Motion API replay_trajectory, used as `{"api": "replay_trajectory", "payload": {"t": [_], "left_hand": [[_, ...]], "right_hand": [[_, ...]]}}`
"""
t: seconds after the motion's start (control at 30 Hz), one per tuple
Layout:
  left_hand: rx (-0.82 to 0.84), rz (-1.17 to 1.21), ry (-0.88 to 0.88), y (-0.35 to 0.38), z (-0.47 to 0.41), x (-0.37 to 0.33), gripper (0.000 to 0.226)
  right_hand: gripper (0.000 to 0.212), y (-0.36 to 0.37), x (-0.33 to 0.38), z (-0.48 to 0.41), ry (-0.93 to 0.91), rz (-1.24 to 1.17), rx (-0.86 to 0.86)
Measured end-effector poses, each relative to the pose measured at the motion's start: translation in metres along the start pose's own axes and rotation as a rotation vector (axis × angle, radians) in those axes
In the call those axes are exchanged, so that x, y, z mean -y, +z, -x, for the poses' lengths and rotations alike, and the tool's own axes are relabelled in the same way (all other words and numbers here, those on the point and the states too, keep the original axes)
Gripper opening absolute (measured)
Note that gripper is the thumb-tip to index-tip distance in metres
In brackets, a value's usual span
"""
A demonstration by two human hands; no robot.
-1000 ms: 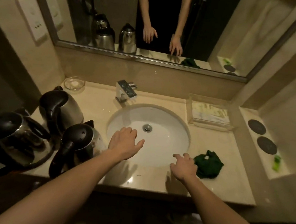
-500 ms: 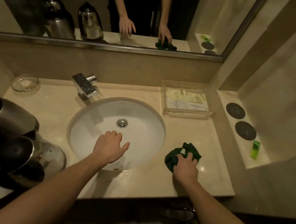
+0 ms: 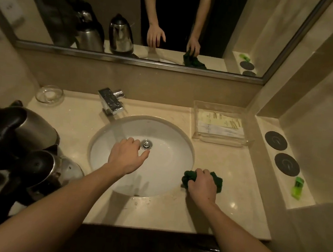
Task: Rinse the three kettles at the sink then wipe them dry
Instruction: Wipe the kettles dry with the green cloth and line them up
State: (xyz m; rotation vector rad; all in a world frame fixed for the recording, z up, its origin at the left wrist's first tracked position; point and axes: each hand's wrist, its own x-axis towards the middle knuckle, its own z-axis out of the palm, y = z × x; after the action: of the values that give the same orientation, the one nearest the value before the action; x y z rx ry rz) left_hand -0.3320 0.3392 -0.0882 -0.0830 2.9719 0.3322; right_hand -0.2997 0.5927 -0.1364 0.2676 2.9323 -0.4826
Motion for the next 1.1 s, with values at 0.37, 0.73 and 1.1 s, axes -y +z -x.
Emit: {"api": "replay_trajectory", "payload": {"t": [0.37,0.73,1.1], "left_hand": [[-0.244,0.035,-0.226,-0.081,0.035,0.094,0.051],[-0.361,0.196,-0.589,-0.1,0.128,0.213,0.04],[-0.265,0.921,-0.852,-0.043,0.147,0.235,0.057]], "right_hand": [[0.011,0.009,0.158,0.032,-0.295,-0.229,0.048],[0.02,0.048,0.273,0.1,-0.48,-0.314,0.18],[0.019,0.085,0.309,0.138,-0.014,-0.707,0.128]]}}
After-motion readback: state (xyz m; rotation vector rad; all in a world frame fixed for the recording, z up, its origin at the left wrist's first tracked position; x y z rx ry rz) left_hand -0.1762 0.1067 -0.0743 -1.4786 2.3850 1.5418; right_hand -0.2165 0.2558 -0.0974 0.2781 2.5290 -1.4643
